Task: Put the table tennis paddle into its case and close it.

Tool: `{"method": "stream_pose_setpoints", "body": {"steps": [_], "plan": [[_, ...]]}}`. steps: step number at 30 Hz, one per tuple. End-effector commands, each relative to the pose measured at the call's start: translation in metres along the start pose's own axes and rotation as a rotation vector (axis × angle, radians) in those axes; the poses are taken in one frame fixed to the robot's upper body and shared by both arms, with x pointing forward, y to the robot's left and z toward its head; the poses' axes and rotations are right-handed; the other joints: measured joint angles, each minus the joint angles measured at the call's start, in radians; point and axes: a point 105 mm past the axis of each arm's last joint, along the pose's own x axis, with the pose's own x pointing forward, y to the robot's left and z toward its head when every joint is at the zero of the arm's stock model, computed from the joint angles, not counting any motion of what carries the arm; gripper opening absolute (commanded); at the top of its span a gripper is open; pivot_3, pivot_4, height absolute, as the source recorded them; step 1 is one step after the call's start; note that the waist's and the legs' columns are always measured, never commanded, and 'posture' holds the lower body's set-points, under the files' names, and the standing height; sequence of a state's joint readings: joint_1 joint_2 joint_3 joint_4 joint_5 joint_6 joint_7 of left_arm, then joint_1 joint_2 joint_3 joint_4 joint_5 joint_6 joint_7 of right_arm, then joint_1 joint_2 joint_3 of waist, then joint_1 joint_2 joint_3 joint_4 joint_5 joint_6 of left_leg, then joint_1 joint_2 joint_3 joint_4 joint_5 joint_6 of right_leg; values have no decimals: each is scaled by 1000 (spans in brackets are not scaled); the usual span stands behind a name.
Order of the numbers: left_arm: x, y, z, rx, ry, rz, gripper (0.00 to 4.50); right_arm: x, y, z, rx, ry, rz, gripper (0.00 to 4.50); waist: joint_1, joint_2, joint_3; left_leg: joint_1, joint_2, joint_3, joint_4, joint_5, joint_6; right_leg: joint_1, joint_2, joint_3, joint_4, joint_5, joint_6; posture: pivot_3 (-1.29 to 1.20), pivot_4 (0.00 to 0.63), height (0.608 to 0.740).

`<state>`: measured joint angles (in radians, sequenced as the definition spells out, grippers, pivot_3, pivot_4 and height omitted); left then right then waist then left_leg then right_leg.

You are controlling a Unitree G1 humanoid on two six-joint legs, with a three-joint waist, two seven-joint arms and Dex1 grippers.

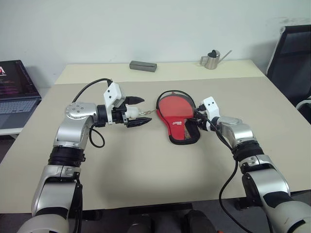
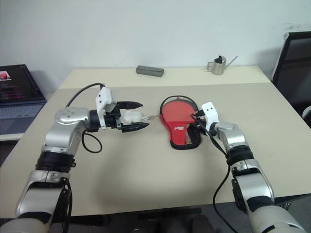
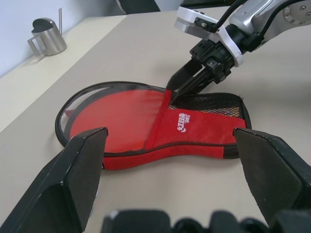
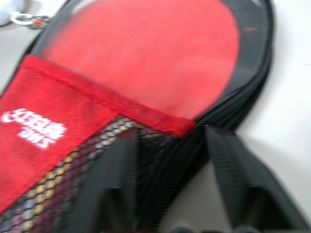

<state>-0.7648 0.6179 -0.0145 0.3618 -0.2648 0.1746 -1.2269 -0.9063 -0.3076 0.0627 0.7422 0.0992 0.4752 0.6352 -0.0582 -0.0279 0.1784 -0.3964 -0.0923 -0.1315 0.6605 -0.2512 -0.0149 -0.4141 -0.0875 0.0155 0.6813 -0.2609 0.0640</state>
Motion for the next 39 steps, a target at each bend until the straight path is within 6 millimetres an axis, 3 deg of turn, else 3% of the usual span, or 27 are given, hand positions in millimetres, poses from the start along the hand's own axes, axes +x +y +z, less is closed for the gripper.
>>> {"method": "stream_pose_setpoints", "body": {"steps": [1, 4, 5, 12, 15, 20, 29, 32, 37, 39], "plan": [[-3, 3, 10, 47, -10, 4, 4500, 4, 8, -20, 48, 87, 34, 939, -2, 0, 0, 0, 0, 0, 0, 0, 0, 0, 0, 0, 0, 0, 0, 0, 150, 740], [-4, 2, 10, 46, -9, 2, 4500, 4, 7, -22, 69, 95, 35, 101, -3, 0, 0, 3, 1, 0, 0, -1, 2, 2, 1, 0, 0, 0, -1, 0, 150, 740], [-5, 1, 9, 45, -8, 2, 4500, 3, 8, -22, 69, 93, 40, 12, -3, 0, 0, 4, 1, 0, 0, -1, 2, 3, 1, 0, 0, 0, -1, 0, 150, 740], [-6, 1, 8, 42, -6, 4, 4500, -7, 5, -1, 117, 2, 55, 12, -2, 0, 0, 4, 1, 0, 0, -1, 2, 3, 1, 0, -1, 0, -1, 0, 150, 740], [-6, 1, 9, 42, -7, 5, 4500, -10, 1, 5, 136, -26, 42, 653, -2, 0, 0, 2, 1, 0, -1, -1, 2, 2, 1, 0, -1, 0, -1, 0, 150, 740], [-7, 0, 9, 45, -7, 3, 4500, -11, 3, 6, 144, -35, 10, 2276, -1, 0, 0, 2, 1, 0, -1, -1, 2, 1, 1, 0, -1, 0, -1, 0, 150, 740], [-9, -1, 9, 45, -7, 8, 4500, -16, 1, 9, 197, -72, -7, 2276, 1, 0, 0, 1, 0, 0, -1, -1, 2, 1, 0, 0, -1, 0, -1, 0, 150, 740], [-9, -1, 9, 45, -7, 10, 4500, -19, 1, 13, 216, -90, -1, 2845, 1, 0, 0, 0, 0, 0, -1, -1, 2, 0, 0, 0, -1, 0, -1, 0, 150, 740], [-9, -1, 10, 44, -8, 8, 4500, -18, 3, 14, 208, -108, -2, 4486, 1, 0, 0, -1, 0, 0, -1, -1, 2, -1, 0, 0, -1, 0, -1, 0, 150, 740], [-9, -1, 11, 46, -9, 6, 4500, -18, -3, 13, 224, -113, -38, 4486, 1, 0, 0, -2, 0, 0, -1, -1, 2, -1, 0, 0, -1, 0, -1, 0, 150, 740]]}}
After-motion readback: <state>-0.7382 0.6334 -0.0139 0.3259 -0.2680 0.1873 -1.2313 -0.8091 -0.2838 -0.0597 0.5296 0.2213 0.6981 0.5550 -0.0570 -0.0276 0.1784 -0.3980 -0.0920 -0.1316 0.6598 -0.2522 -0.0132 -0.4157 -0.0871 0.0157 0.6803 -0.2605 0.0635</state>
